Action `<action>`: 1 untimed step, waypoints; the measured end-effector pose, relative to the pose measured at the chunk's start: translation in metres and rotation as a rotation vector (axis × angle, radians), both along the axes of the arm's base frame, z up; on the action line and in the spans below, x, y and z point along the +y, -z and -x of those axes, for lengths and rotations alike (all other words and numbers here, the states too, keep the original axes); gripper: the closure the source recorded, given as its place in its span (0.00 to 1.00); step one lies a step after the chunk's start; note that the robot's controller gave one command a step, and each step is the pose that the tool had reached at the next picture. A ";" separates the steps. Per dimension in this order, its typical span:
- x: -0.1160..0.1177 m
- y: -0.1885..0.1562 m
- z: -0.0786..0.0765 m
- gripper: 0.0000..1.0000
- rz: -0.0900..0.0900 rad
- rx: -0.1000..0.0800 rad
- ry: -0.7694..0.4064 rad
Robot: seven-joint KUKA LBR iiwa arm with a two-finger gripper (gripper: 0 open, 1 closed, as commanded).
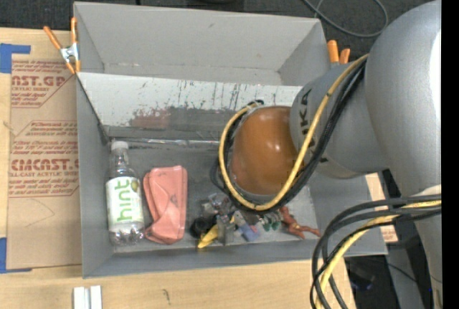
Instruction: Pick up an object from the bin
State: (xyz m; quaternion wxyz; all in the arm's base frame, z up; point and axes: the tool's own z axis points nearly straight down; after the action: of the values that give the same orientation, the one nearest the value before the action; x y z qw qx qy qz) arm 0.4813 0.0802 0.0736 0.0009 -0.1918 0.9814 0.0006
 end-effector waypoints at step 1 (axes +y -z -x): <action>0.000 -0.006 0.000 1.00 0.001 0.002 0.000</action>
Offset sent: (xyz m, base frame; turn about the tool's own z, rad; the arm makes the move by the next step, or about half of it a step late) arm 0.0000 -0.0001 0.0963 0.0000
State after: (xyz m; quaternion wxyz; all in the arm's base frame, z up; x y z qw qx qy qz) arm 0.4810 0.0802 0.0795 0.0001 -0.1919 0.9814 0.0002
